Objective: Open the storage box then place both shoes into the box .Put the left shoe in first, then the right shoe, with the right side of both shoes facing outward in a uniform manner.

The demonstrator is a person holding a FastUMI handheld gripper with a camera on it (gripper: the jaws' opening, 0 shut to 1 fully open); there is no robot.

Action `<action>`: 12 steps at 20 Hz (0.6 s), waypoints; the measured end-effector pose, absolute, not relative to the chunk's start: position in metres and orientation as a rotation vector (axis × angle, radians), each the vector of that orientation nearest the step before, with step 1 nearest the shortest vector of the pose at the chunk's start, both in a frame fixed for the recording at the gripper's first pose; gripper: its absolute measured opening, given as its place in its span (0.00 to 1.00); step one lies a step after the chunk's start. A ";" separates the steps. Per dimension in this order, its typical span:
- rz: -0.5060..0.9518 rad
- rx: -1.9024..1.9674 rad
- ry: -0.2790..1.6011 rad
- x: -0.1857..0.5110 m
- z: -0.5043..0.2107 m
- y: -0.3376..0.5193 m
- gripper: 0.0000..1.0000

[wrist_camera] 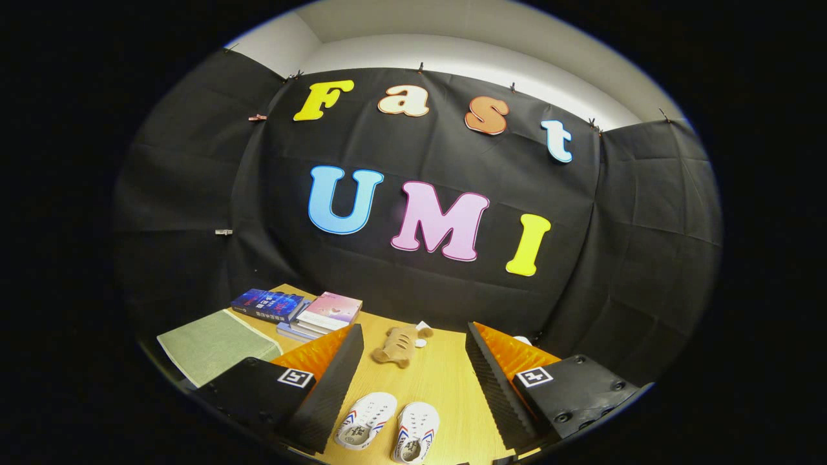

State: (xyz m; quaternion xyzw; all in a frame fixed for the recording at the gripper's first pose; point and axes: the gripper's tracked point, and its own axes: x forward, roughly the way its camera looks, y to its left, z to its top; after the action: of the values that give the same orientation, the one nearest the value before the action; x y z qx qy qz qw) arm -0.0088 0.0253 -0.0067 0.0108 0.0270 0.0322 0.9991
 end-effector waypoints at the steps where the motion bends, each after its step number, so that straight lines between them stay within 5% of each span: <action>1: 0.080 0.030 0.059 -0.009 -0.009 0.029 0.97; 12: 0.774 0.715 0.387 -0.033 -0.048 0.182 0.98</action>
State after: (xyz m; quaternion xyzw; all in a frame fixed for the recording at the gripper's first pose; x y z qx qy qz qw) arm -0.0335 0.1824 -0.0485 0.3390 0.1836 0.3671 0.8465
